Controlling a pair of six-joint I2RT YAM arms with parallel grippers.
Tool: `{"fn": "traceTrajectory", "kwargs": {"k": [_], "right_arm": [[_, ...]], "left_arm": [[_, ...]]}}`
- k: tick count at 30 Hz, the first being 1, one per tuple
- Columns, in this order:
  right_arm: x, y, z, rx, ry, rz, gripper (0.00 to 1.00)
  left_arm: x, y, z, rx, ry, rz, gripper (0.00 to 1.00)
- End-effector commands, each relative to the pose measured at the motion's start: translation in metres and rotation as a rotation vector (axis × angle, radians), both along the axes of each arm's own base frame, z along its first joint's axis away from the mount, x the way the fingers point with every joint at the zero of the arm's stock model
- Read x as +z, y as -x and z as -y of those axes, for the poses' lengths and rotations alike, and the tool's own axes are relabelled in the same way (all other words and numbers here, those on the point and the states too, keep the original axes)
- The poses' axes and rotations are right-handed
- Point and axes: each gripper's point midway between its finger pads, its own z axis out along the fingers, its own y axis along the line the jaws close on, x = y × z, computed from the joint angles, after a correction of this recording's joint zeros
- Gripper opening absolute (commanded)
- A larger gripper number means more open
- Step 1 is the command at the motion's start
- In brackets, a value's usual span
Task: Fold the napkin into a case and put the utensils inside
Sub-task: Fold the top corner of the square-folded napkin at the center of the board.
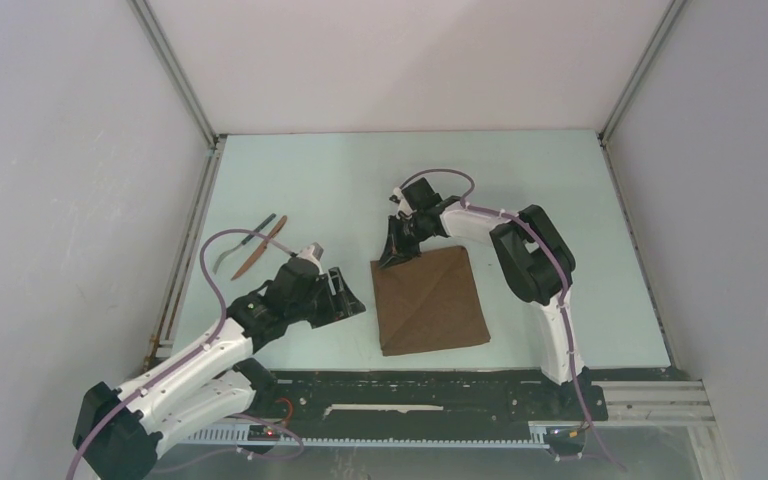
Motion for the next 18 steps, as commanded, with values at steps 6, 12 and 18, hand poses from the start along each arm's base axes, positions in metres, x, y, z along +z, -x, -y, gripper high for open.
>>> {"fn": "traceTrajectory", "kwargs": {"k": [6,12,18], "right_arm": [[0.014,-0.007,-0.013,0.024,-0.031,0.031,0.07],[0.027,-0.007,-0.017,0.038,-0.053,0.038,0.30],[0.090,-0.001,-0.011,0.061,-0.112,0.119,0.52]], "left_arm": [[-0.008,-0.001,-0.001,0.003,-0.005,-0.009,0.68],[-0.005,-0.002,0.003,-0.016,0.010,-0.003,0.68],[0.012,-0.018,0.020,-0.045,0.053,0.036,0.69]]}}
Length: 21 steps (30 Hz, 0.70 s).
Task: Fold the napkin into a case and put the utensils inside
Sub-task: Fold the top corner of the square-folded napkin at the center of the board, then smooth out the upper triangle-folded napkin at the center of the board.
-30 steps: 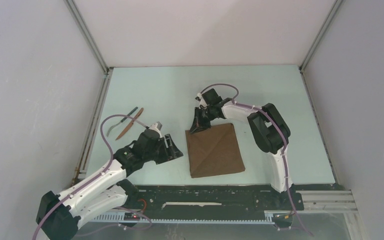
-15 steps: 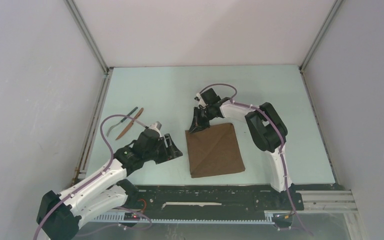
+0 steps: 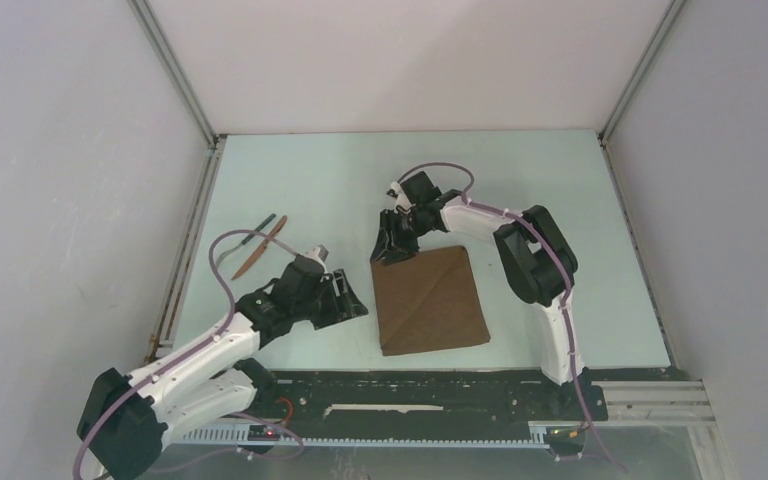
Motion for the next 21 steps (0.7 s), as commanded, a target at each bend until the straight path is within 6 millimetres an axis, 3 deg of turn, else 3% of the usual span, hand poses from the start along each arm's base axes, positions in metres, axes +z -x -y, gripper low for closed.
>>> {"fn": "traceTrajectory", "kwargs": {"k": [1,4,8,13,17,21], "right_arm": [[0.083,0.002,0.000,0.038,-0.092,0.127,0.54],[0.097,-0.001,0.027,-0.008,-0.092,0.151,0.59],[0.090,-0.010,0.072,-0.096,-0.086,0.150,0.63],[0.070,-0.018,0.116,-0.191,-0.104,0.100,0.65],[0.061,-0.023,0.129,-0.219,-0.146,0.085,0.69],[0.051,-0.031,0.140,-0.243,-0.147,0.073,0.70]], "left_arm": [[0.031,-0.025,0.023,-0.037,0.084,0.084,0.69],[0.044,-0.040,0.041,-0.062,0.138,0.101,0.66],[0.053,-0.063,0.065,-0.097,0.174,0.101,0.62],[0.039,-0.097,0.086,-0.111,0.148,0.065,0.58],[0.024,-0.115,0.096,-0.114,0.126,0.042,0.53],[0.002,-0.121,0.097,-0.116,0.091,0.007,0.49]]}}
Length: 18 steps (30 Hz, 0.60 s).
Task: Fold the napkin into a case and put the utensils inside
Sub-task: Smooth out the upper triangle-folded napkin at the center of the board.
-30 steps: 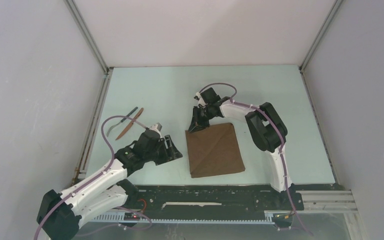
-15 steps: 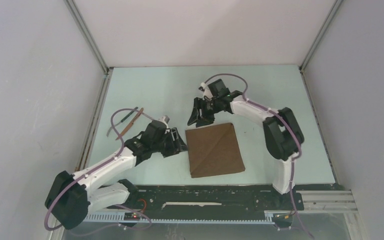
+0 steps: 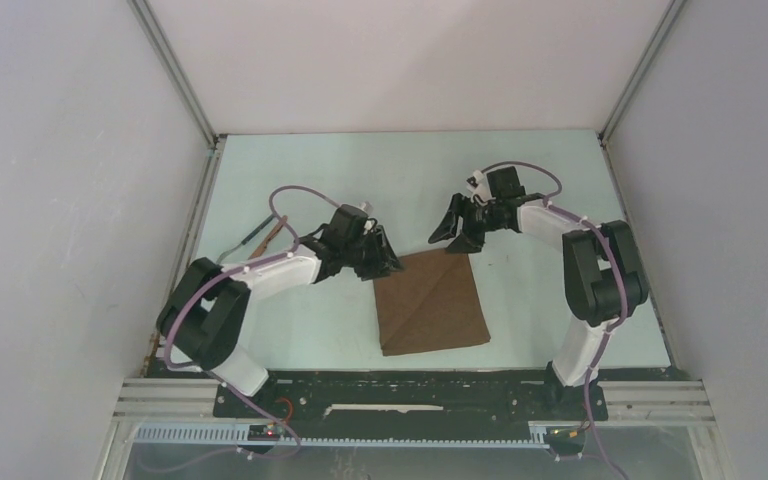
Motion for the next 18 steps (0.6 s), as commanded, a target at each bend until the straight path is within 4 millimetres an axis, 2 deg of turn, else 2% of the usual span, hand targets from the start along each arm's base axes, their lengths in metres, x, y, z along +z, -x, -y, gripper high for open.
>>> {"fn": "traceTrajectory", "kwargs": {"k": [1,12,18], "right_arm": [[0.010,-0.015,-0.002,0.021,-0.067,0.073,0.70],[-0.013,-0.026,0.004,0.008,-0.096,0.041,0.71],[-0.020,-0.029,0.001,0.016,-0.117,0.036,0.71]], "left_arm": [[-0.004,-0.014,0.007,-0.030,0.005,0.030,0.48],[-0.041,0.004,-0.014,-0.003,-0.068,-0.018,0.47],[-0.044,0.015,-0.020,0.005,-0.060,-0.024,0.47]]}}
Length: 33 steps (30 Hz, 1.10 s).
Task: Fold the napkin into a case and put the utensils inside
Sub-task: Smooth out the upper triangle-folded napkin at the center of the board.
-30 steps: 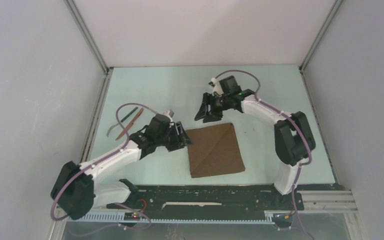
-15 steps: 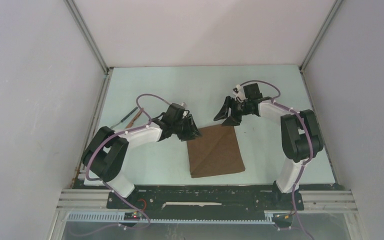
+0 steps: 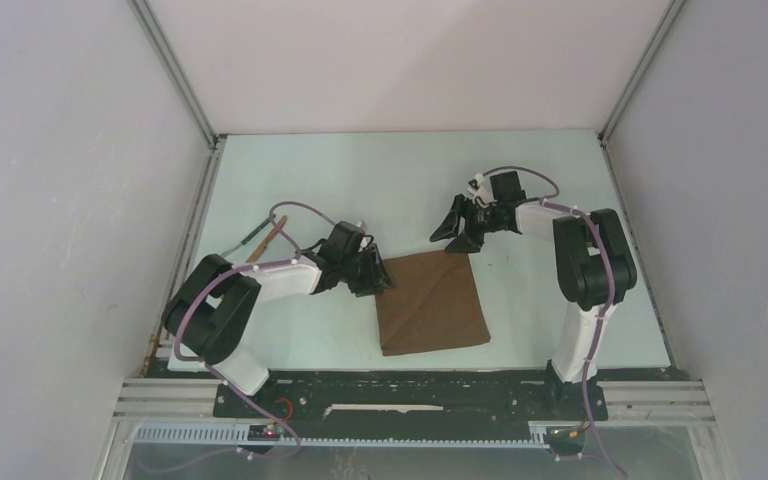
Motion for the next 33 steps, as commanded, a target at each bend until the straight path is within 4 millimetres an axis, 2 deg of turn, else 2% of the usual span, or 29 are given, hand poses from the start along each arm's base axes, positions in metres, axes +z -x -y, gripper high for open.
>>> {"fn": "traceTrajectory", "kwargs": {"k": [1,8,11,16,21,27,30,33], "right_arm": [[0.003,-0.008,-0.005,0.016,-0.040,0.036,0.71],[-0.001,-0.005,-0.015,0.045,-0.048,0.033,0.71],[-0.001,-0.004,-0.019,0.054,-0.049,0.032,0.71],[-0.002,-0.001,-0.027,0.077,-0.056,0.026,0.71],[0.008,0.002,-0.034,0.101,-0.068,0.037,0.71],[0.036,0.002,-0.020,0.081,-0.032,0.098,0.75],[0.036,0.001,-0.007,0.062,-0.026,0.103,0.79],[0.025,0.001,0.003,0.043,-0.035,0.080,0.80]], "left_arm": [[0.012,-0.004,-0.003,0.005,0.017,0.059,0.47],[0.047,-0.012,0.007,-0.009,0.080,0.112,0.54],[0.059,-0.024,0.014,-0.012,0.091,0.131,0.57],[0.063,-0.050,0.019,0.003,0.080,0.143,0.58],[0.055,-0.066,0.024,-0.009,0.062,0.139,0.58],[0.024,-0.071,0.006,0.022,-0.011,0.100,0.58],[0.010,-0.070,-0.007,0.044,-0.037,0.083,0.58],[0.001,-0.066,-0.016,0.061,-0.041,0.062,0.58]]}}
